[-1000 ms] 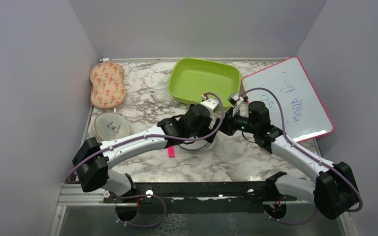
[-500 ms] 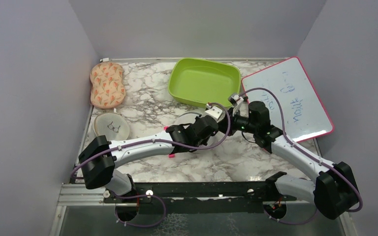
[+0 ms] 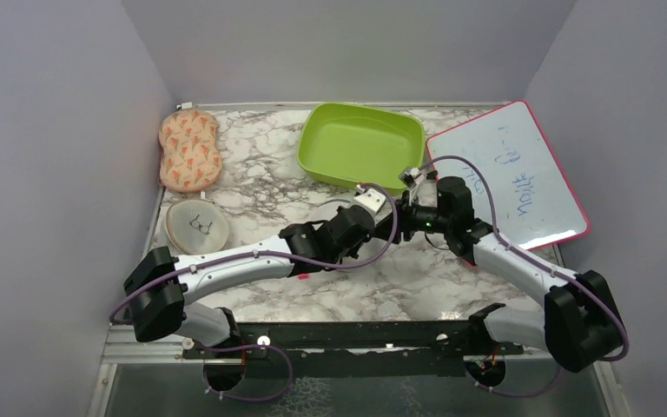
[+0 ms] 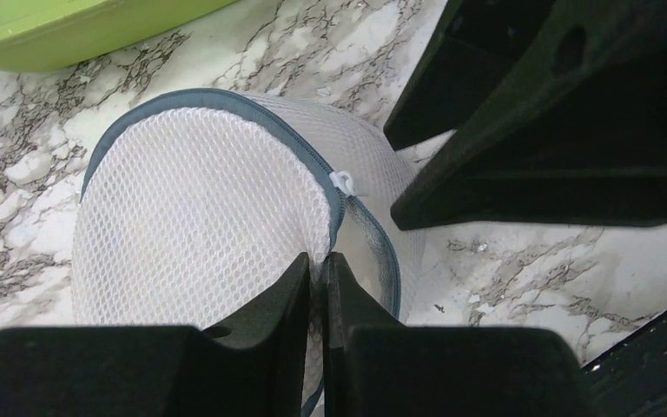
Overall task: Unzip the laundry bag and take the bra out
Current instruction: Unzip the laundry bag at the center of the board.
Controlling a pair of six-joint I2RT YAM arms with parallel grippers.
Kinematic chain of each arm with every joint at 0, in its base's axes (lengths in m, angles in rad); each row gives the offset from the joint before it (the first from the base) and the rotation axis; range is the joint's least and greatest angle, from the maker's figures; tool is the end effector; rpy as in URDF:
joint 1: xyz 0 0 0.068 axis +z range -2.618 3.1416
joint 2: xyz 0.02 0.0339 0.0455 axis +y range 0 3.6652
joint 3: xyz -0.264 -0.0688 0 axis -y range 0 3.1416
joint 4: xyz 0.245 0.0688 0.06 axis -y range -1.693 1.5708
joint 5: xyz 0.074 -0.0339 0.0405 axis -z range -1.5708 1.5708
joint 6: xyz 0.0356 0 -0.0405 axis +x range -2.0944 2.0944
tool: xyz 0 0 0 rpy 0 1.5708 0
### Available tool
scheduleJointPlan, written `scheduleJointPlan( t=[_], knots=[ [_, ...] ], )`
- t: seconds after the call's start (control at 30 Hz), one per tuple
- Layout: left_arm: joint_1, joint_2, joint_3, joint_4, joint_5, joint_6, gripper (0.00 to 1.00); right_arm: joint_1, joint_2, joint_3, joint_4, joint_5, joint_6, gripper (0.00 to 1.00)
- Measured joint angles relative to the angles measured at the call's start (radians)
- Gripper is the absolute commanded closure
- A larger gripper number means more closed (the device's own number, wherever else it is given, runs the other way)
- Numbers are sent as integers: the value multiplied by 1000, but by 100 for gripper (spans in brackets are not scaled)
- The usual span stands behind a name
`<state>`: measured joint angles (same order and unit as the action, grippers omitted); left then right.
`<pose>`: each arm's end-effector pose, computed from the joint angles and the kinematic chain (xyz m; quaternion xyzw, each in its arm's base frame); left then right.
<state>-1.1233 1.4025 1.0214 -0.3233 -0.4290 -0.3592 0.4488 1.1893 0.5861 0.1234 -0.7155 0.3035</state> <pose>0.1460 -0.2700 0.2695 0.2477 0.8562 -0.1344 0.4330 0.2124 0.1282 0.2224 -0.2393 0.7854 0.4569 0.3421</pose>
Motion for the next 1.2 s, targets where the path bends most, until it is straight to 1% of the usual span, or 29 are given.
scheduleJointPlan(
  t=[0.07,0.2,0.4,0.57,0.67,0.8,1.03,1.2],
  knots=[
    [0,-11,-6,1,8,16,100,-39,27,-3,16,-61,9,56],
    [0,-39,-30,14,23,59,100,-122,58,-31,126,-216,22,55],
    [0,-93,-79,46,47,128,100,-126,181,-69,419,-418,95,54],
    [0,-131,-102,74,58,158,100,-125,286,-70,583,-510,153,56],
    [0,-134,-104,81,63,161,100,-118,322,-70,669,-547,185,57],
    [0,-134,-104,89,70,164,100,-92,357,-67,733,-570,200,62],
    [0,-133,-104,92,79,168,100,-68,394,-37,761,-582,204,71],
    [0,-128,-104,96,82,168,100,-68,387,-35,763,-581,207,73]
  ],
)
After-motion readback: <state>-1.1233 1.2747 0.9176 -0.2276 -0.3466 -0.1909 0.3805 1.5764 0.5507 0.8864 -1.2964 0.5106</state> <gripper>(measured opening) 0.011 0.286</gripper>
